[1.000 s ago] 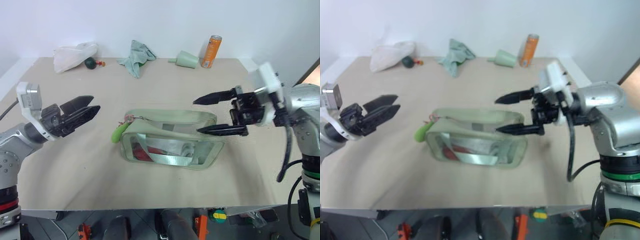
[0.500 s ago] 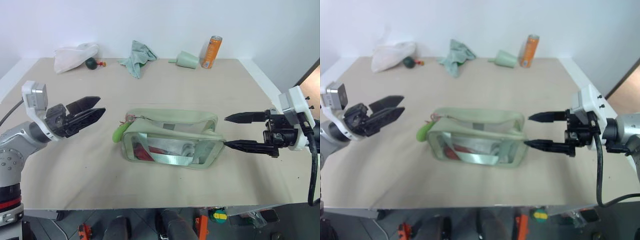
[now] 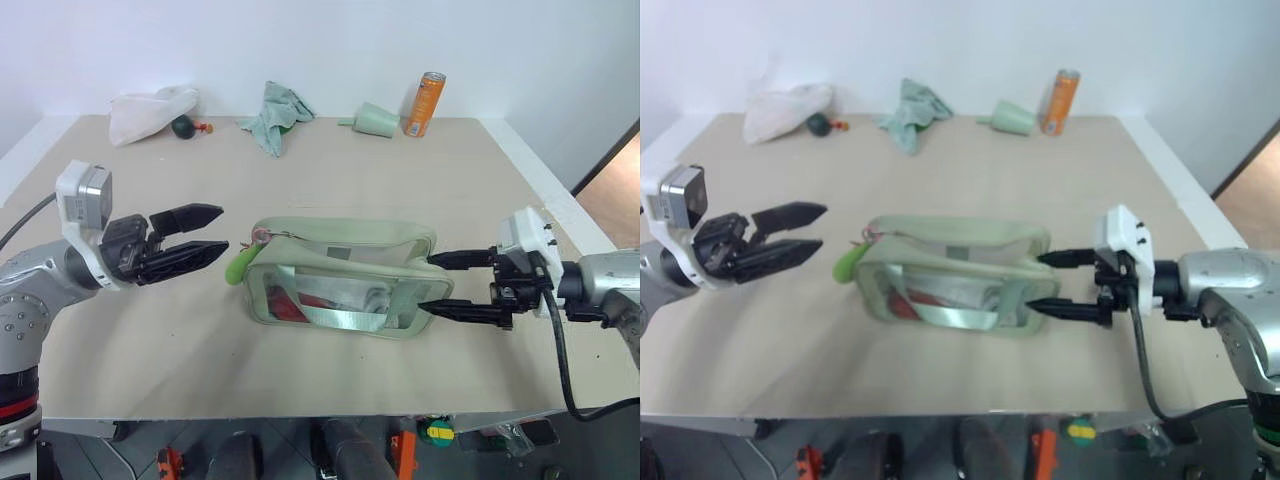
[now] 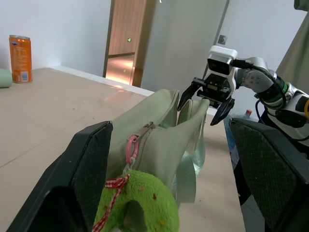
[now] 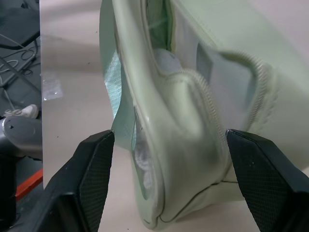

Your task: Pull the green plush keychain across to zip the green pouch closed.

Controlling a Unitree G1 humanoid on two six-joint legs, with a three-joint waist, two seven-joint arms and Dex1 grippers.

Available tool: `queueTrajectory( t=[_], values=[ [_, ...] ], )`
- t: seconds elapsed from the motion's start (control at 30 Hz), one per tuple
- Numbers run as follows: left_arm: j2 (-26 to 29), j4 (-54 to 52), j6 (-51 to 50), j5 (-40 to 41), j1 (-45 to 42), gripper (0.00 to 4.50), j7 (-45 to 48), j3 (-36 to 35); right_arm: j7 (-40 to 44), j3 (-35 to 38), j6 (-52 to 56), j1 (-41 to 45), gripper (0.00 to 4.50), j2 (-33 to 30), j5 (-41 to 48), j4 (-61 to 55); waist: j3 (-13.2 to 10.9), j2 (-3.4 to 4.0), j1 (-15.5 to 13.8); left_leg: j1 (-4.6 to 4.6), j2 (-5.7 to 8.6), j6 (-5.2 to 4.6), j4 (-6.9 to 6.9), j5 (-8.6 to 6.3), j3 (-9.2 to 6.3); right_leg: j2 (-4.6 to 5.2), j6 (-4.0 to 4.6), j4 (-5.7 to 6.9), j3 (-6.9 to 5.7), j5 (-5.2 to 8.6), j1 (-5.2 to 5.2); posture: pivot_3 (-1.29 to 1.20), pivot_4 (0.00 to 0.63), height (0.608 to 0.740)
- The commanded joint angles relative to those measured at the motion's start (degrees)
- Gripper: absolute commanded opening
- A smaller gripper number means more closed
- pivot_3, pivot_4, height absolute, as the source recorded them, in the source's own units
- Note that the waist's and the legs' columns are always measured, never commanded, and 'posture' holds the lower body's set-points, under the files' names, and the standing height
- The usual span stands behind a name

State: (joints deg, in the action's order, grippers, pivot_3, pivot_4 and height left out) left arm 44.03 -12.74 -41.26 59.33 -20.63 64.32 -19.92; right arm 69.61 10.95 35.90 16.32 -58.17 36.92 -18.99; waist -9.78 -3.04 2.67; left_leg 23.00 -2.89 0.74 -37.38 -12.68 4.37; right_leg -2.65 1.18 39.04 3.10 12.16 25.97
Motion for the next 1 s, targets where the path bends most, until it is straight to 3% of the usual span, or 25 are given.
queueTrajectory(
  t=[0.03, 0.1, 0.13, 0.27, 0.3, 0.73, 1.0],
  values=[
    [1.11, -2.47, 0.24, 0.28, 0.55, 4.0, 0.83, -0.44, 0.19, 0.42, -0.89, 1.15, 2.54, 0.03, 0.43, 0.16, 0.0, 0.0, 0.0, 0.0, 0.0, 0.0, 0.0, 0.0, 0.0, 0.0, 0.0, 0.0, 0.0, 0.0, 0.0, 0.0, 0.15, 0.74],
    [1.18, -2.87, 0.13, 0.37, 0.92, 4.0, 1.0, -0.51, 0.26, 0.37, -0.91, 1.29, 2.04, 0.09, 0.48, 0.32, 0.0, 0.0, 0.0, 0.0, 0.0, 0.0, 0.0, 0.0, 0.0, -0.01, 0.0, 0.0, 0.01, 0.0, 0.0, 0.0, 0.15, 0.74],
    [1.29, -3.12, 0.14, 0.31, 1.21, 4.0, 1.23, -0.48, 0.26, 0.31, -0.91, 1.38, 1.51, 0.11, 0.47, 0.39, 0.0, 0.0, 0.0, 0.0, -0.01, 0.0, 0.0, 0.0, 0.0, -0.01, 0.0, 0.0, 0.01, 0.0, 0.0, 0.0, 0.15, 0.74],
    [1.99, -4.53, 0.32, 0.21, 2.51, 4.0, 2.37, -0.87, 0.05, -0.28, -0.74, 2.15, 0.13, 0.19, 0.22, 0.9, 0.0, 0.0, 0.0, 0.0, -0.01, 0.0, 0.0, 0.0, 0.0, -0.02, 0.0, 0.0, 0.0, 0.0, 0.0, 0.0, 0.15, 0.74],
    [2.4, -4.96, 0.51, -0.09, 2.96, 4.0, 2.79, -1.03, -0.01, -0.45, -0.82, 2.32, 0.02, 0.19, 0.14, 0.96, 0.0, 0.0, 0.01, 0.0, -0.01, 0.0, 0.0, 0.0, -0.01, -0.02, 0.01, 0.0, 0.01, 0.0, 0.0, 0.0, 0.15, 0.74],
    [7.01, 1.36, 4.21, -5.62, 8.91, 4.0, 4.49, -7.42, -1.71, -2.59, -1.12, 3.89, 0.02, 1.74, -1.57, 1.09, 0.0, 0.0, 0.07, -0.08, -0.19, 0.0, 0.02, 0.0, 0.0, -0.11, 0.24, 0.0, -0.1, 0.14, 0.01, 0.0, 0.15, 0.74],
    [5.57, -2.98, 4.06, -5.1, 10.84, 4.0, 3.94, -4.48, -1.9, -3.06, -1.45, 4.08, 0.02, 2.44, -2.17, 1.25, 0.0, 0.0, 0.11, -0.09, -0.22, 0.01, 0.02, 0.0, 0.06, -0.09, 0.25, 0.0, -0.08, 0.15, 0.02, 0.0, 0.15, 0.74]
  ],
)
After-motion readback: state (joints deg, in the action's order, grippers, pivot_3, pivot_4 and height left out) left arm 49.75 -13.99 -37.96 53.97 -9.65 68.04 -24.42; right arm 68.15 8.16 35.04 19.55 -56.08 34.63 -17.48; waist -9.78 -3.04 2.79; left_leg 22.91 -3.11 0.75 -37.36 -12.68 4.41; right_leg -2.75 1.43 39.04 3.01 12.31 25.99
